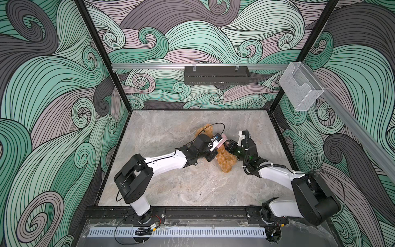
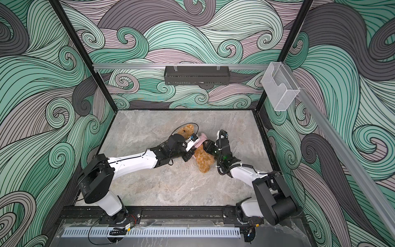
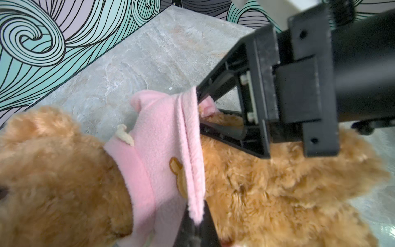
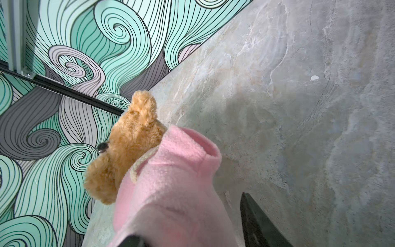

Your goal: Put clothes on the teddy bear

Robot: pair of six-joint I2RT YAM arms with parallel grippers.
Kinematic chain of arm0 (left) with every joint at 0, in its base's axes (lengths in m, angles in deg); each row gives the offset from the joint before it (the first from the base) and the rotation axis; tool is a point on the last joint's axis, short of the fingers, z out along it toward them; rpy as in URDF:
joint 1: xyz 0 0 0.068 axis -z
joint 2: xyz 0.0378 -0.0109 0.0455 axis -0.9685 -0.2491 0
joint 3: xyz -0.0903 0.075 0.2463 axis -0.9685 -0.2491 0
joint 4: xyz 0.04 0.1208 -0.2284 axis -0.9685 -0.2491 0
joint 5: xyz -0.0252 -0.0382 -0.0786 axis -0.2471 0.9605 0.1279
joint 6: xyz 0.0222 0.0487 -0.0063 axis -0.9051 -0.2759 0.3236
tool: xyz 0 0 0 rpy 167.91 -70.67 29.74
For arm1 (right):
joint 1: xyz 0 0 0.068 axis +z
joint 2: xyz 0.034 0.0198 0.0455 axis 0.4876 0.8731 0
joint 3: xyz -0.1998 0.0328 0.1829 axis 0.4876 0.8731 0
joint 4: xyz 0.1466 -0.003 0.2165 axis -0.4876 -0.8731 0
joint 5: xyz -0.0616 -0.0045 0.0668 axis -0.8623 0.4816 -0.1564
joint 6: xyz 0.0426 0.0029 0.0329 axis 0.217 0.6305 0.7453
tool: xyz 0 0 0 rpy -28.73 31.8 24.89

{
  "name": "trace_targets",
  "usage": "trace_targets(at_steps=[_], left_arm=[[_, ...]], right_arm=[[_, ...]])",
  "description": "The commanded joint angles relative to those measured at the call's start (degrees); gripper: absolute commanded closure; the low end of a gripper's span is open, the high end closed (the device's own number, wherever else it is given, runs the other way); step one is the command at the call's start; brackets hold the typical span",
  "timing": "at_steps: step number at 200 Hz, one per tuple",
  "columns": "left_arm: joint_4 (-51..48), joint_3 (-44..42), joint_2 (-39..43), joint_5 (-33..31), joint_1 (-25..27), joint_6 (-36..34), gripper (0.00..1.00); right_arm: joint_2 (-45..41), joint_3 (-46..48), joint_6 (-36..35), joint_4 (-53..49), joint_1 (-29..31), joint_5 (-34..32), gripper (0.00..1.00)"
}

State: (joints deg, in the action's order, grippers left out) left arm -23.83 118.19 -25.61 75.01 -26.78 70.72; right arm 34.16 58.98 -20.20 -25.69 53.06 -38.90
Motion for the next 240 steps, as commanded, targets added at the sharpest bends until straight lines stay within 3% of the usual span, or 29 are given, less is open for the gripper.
trace_targets(at_steps=[1,35,79,140,178,216,240], left_arm=[[-2.02,-5.03,1.06,6.67,1.78,-1.19,1.0],[-1.34,-8.62,-1.41,4.94,5.64,-2.27,1.0],[-4.15,-7.05,-2.26,2.01,6.31,-3.52,1.0],[-11.69,-1.46,-5.89,2.32,6.53,-7.0,1.0],[-16.16,-0.94,-8.35,4.31,6.84,-11.96,1.0],[-11.69,-1.0,-5.4,4.92,6.28,-9.46,1.0],[-7.98,-0.74,-2.52,7.03,4.39,-4.64,0.76]], right_arm=[[0.09,0.93,5.92,1.28,-3.51,-11.0,0.44],[2.87,2.42,9.89,6.0,-6.8,-6.48,0.42],[5.2,1.48,3.78,11.92,-6.99,3.89,0.45],[3.77,4.37,0.02,18.55,-6.98,7.88,0.52],[8.14,0.78,3.9,25.74,-8.85,11.09,0.67],[10.5,-2.42,-0.87,27.0,-8.84,20.02,0.79],[10.16,-2.31,-9.23,25.37,-9.11,29.13,0.84]])
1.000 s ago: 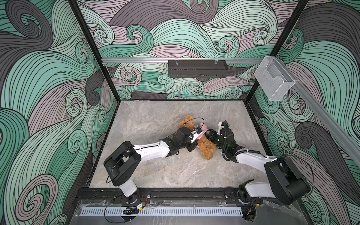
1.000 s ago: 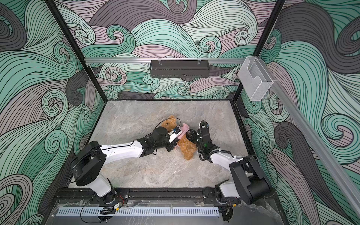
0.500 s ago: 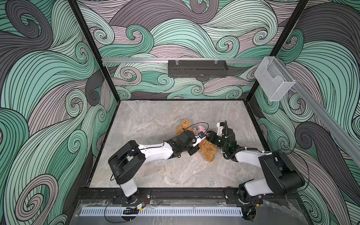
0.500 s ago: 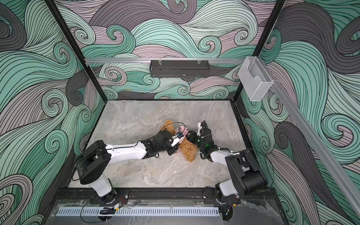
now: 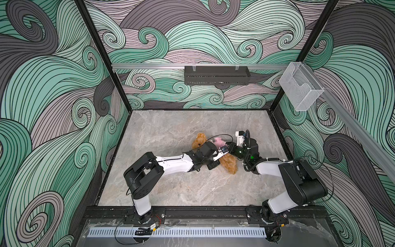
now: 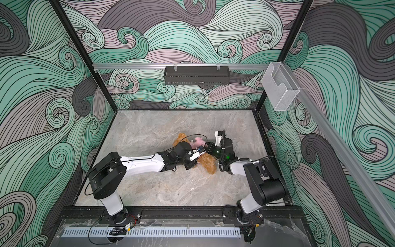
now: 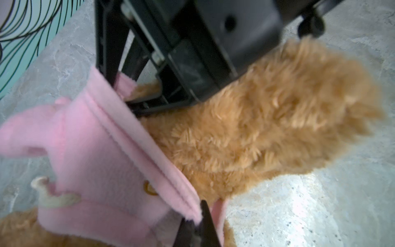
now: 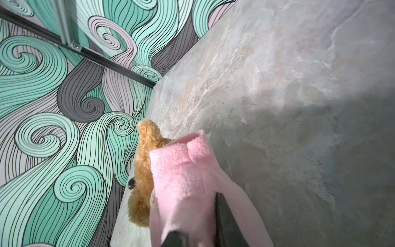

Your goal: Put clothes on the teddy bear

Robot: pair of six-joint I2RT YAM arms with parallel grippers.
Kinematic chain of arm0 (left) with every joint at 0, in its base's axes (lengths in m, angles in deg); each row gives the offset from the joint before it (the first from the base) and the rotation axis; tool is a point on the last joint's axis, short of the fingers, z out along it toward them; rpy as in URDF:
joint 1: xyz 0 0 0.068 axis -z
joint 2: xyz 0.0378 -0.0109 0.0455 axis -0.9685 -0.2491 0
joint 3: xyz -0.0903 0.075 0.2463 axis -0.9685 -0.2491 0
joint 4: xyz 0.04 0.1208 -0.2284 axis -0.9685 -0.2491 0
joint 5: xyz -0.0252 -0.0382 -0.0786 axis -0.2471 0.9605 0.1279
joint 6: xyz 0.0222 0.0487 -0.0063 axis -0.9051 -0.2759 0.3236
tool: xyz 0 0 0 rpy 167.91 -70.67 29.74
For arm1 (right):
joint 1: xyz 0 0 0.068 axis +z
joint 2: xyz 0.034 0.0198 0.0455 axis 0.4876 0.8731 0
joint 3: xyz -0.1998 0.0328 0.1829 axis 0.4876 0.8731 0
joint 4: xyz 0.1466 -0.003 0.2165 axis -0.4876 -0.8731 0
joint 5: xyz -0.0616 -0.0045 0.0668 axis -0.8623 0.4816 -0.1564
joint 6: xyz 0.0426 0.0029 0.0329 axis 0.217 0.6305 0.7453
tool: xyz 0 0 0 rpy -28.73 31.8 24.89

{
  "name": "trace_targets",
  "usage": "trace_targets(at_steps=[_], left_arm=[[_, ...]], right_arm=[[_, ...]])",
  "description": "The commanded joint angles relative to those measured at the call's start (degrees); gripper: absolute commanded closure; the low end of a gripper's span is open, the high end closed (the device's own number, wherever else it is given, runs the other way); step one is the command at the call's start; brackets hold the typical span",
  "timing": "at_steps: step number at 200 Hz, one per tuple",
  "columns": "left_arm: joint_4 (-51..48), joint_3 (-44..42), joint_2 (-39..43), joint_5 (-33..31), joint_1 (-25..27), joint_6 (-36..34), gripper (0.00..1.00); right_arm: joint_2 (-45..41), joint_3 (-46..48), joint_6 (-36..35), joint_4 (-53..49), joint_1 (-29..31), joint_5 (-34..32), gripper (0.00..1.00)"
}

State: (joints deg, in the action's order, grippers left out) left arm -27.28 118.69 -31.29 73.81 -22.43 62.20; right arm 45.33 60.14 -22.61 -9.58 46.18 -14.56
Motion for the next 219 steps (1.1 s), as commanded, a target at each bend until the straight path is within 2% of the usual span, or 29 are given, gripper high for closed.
trace_targets(at_steps=[1,22,39,60,76,100,127,164,204,219], left_arm=[[-4.38,-1.24,3.33,8.36,-0.1,4.15,0.75],[-3.94,-1.31,8.11,10.29,-2.9,8.15,0.62],[-5.52,-1.11,12.81,13.42,-5.97,10.62,0.58],[-7.6,-1.47,19.15,17.39,-9.96,12.25,0.5],[-9.62,-1.85,24.09,15.96,-12.13,11.24,0.37],[-16.52,-0.12,27.25,10.25,-13.83,4.04,0.27],[-25.55,5.24,26.03,11.3,-16.01,-3.32,0.17],[-36.46,12.37,19.89,21.87,-17.2,-12.39,0.13],[-37.28,14.36,14.09,29.67,-17.46,-14.1,0.13],[-38.08,15.63,12.12,31.74,-17.58,-14.22,0.15]], right_arm=[[-1.07,-3.45,-7.03,9.1,-2.23,5.2,0.84],[-3.15,-3.93,-15.73,3.34,-2.22,13.16,0.86],[-5.08,-5.53,-22.26,-3.32,-2.2,18.33,0.89],[-5.95,-7.58,-26.17,-6.75,-2.18,23.51,0.92],[-6.05,-8.95,-27.4,-7.81,-2.17,27.01,0.92],[-6.69,-10.59,-27.64,-8.68,-1.73,30.6,0.92],[-8.75,-10.97,-29.57,-10.8,0.75,31.72,0.92],[-12.0,-11.19,-33.76,-15.78,5.0,31.2,0.92],[-14.21,-10.73,-35.03,-16.95,6.8,31.38,0.91],[-14.63,-10.91,-35.74,-17.74,7.41,31.38,0.91]])
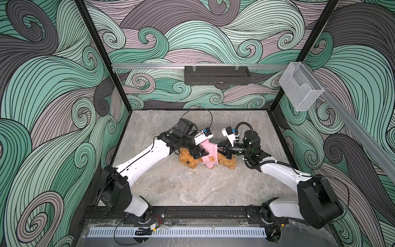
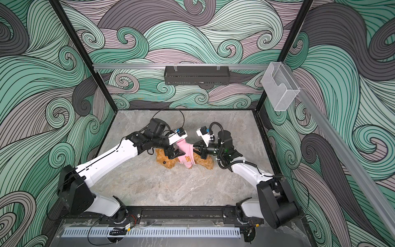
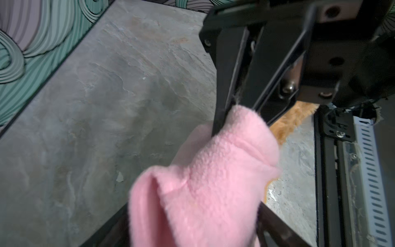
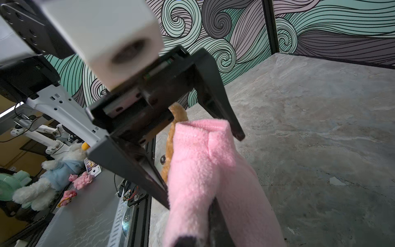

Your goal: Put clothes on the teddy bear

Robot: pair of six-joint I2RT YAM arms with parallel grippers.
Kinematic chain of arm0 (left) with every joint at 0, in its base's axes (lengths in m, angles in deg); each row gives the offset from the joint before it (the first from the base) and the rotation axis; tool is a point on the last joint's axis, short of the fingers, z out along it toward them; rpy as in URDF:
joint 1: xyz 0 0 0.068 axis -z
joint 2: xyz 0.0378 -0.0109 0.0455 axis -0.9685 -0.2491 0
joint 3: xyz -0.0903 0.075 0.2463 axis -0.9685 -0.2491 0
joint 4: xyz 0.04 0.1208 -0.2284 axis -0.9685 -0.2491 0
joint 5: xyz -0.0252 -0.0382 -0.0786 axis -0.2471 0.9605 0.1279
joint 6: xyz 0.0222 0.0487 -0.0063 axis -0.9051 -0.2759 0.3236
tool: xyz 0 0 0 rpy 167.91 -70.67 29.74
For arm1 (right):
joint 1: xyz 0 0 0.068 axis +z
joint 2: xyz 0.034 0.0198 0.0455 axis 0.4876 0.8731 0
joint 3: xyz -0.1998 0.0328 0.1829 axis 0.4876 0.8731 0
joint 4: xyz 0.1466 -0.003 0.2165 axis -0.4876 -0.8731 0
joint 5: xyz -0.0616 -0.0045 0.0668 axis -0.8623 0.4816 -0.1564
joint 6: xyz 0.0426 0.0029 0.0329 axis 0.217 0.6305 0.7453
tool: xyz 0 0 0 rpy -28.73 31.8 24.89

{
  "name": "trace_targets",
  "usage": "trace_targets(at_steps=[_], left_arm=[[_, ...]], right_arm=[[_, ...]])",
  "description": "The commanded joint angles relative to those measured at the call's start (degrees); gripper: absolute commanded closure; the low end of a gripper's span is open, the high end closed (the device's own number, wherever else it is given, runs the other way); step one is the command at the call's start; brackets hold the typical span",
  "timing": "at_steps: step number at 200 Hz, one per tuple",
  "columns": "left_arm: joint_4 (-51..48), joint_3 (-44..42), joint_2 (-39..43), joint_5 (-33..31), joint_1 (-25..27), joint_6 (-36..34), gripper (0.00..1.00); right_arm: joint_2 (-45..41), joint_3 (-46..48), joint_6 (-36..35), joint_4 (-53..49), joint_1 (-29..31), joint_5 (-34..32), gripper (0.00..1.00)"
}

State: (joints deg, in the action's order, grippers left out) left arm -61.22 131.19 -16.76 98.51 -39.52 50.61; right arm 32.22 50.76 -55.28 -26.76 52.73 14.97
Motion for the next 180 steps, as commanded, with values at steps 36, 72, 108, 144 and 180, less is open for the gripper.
trace_targets(at_steps=[36,72,108,144,180], left_arm=[[-8.88,8.76,-6.93,14.19,-3.75,-0.08,0.28],[-7.81,9.77,-10.32,25.94,-7.3,0.11,0.44],[-5.19,10.79,-11.53,27.86,-7.84,4.65,0.65],[4.81,4.99,-7.3,21.33,-7.5,8.43,0.85],[11.0,-1.26,-1.85,8.72,-6.2,6.78,0.85]], right_arm=[[-2.33,-1.8,-7.65,-4.38,1.72,1.08,0.91],[-3.54,-0.94,-10.45,-3.99,1.85,-0.09,0.92],[-5.31,-0.35,-12.91,-5.36,2.1,-4.22,0.86],[-7.88,-0.83,-12.22,-13.08,2.03,-19.09,0.52],[-14.06,-0.15,-11.97,-21.42,0.98,-25.44,0.3]])
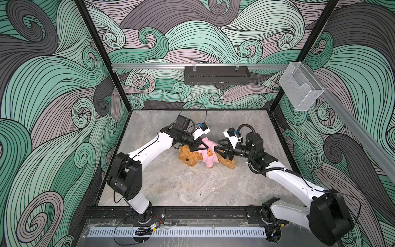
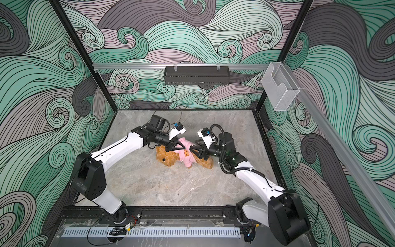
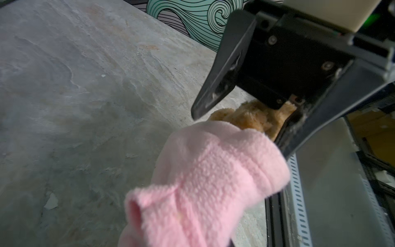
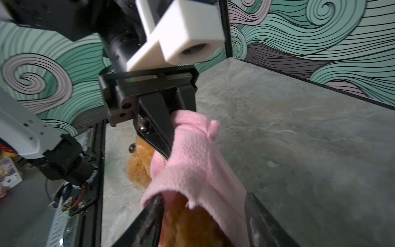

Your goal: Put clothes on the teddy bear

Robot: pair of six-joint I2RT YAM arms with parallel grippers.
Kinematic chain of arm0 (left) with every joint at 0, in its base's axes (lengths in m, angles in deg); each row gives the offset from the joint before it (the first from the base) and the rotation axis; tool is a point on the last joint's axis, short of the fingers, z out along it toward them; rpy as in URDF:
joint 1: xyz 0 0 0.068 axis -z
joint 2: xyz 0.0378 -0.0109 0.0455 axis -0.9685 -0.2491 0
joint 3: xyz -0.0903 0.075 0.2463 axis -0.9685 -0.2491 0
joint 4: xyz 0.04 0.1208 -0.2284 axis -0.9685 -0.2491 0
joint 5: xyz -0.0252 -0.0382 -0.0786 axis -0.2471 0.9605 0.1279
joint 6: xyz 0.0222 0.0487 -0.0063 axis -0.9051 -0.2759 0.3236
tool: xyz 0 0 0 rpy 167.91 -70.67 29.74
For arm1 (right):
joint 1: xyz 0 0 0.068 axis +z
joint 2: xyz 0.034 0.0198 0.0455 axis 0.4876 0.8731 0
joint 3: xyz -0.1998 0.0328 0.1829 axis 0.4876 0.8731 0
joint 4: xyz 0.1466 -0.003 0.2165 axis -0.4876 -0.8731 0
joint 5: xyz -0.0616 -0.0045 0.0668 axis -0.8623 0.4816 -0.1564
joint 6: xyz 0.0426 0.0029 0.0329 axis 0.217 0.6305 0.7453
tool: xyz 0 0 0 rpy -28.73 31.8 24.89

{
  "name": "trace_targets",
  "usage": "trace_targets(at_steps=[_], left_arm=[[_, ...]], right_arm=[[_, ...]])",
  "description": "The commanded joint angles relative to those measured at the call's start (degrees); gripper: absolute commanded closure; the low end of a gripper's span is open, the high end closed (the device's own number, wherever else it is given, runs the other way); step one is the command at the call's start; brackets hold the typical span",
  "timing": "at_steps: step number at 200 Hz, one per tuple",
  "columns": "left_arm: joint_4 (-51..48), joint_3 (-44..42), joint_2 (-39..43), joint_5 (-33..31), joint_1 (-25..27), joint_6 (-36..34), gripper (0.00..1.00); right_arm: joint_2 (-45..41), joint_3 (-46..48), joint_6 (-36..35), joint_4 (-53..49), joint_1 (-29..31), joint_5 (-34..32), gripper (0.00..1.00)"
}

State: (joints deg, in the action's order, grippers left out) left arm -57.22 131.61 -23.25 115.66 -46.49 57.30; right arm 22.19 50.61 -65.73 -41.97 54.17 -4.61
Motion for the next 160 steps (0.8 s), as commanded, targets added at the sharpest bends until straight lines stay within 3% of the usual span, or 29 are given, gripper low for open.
trace_targets(at_steps=[1,20,45,87,129,160], left_arm=[[7.09,-1.76,4.84,-8.73,0.79,0.09,0.84],[7.78,-2.88,6.38,-11.25,1.6,-0.77,0.84],[8.67,-4.18,7.66,-12.04,3.14,-1.24,0.84],[9.55,-5.46,9.14,-11.26,5.22,-1.27,0.83],[8.99,-6.68,12.42,-9.55,5.34,-0.5,0.79],[5.35,-7.29,14.06,-8.51,5.19,-0.9,0.66]], right_arm=[[-4.33,0.2,-1.67,-6.29,-0.47,-5.71,0.29],[-6.52,1.4,-3.3,-5.94,1.05,-2.59,0.13],[-5.08,1.24,-6.51,-5.35,3.75,-3.53,0.03],[3.1,-2.47,-9.26,-3.1,5.03,-4.5,0.03],[7.31,0.12,-10.34,1.86,4.71,-5.95,0.28],[7.34,3.49,-10.83,5.71,4.61,-6.61,0.66]])
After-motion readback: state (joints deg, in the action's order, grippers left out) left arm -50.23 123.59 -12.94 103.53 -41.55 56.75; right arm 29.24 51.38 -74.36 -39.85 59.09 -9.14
